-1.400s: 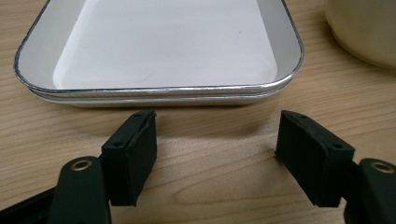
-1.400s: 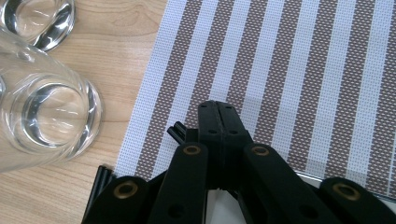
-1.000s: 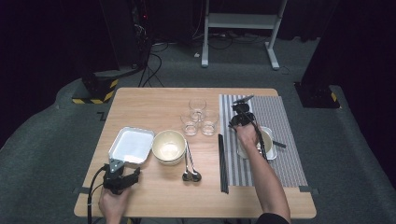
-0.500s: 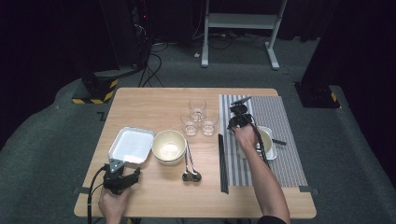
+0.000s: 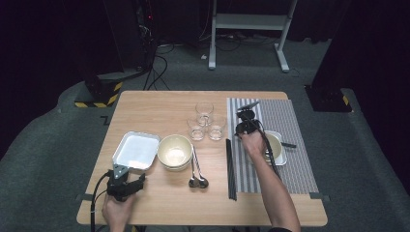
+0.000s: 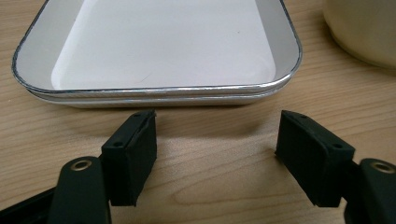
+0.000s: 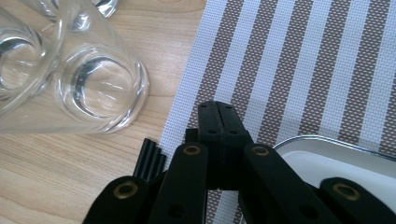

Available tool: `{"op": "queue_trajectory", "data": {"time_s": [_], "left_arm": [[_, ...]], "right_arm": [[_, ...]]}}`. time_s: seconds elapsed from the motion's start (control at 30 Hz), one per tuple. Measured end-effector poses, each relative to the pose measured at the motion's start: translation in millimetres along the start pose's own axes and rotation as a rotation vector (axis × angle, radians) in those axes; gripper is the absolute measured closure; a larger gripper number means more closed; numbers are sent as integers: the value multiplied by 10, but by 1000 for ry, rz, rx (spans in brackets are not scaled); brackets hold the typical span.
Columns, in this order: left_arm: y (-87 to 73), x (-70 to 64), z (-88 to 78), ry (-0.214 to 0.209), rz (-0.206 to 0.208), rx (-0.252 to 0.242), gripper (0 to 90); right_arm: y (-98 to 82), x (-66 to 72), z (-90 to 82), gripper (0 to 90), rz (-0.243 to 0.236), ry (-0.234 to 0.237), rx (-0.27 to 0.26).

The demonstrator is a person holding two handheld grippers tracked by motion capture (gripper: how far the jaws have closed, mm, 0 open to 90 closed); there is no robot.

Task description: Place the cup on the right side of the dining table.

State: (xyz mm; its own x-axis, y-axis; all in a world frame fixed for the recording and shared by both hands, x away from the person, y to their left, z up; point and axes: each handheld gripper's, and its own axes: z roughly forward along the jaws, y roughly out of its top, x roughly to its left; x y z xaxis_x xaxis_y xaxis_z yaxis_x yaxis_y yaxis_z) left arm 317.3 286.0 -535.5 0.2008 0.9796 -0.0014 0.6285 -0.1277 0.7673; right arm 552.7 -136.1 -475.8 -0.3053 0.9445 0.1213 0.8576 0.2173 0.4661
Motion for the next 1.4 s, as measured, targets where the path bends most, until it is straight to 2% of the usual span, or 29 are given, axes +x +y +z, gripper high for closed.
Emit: {"op": "queue_trajectory", "data": {"time_s": [0.53,0.83,1.4], "left_arm": [[0,0,0,-1,0,0,290],[1,-2,2,-1,2,0,291],[1,-2,2,-1,3,0,291]], "right_arm": [[-52,56,-16,900,-9,5,13],[-110,83,-29,900,-9,19,-6],[-148,102,-54,900,-17,26,-9]]}}
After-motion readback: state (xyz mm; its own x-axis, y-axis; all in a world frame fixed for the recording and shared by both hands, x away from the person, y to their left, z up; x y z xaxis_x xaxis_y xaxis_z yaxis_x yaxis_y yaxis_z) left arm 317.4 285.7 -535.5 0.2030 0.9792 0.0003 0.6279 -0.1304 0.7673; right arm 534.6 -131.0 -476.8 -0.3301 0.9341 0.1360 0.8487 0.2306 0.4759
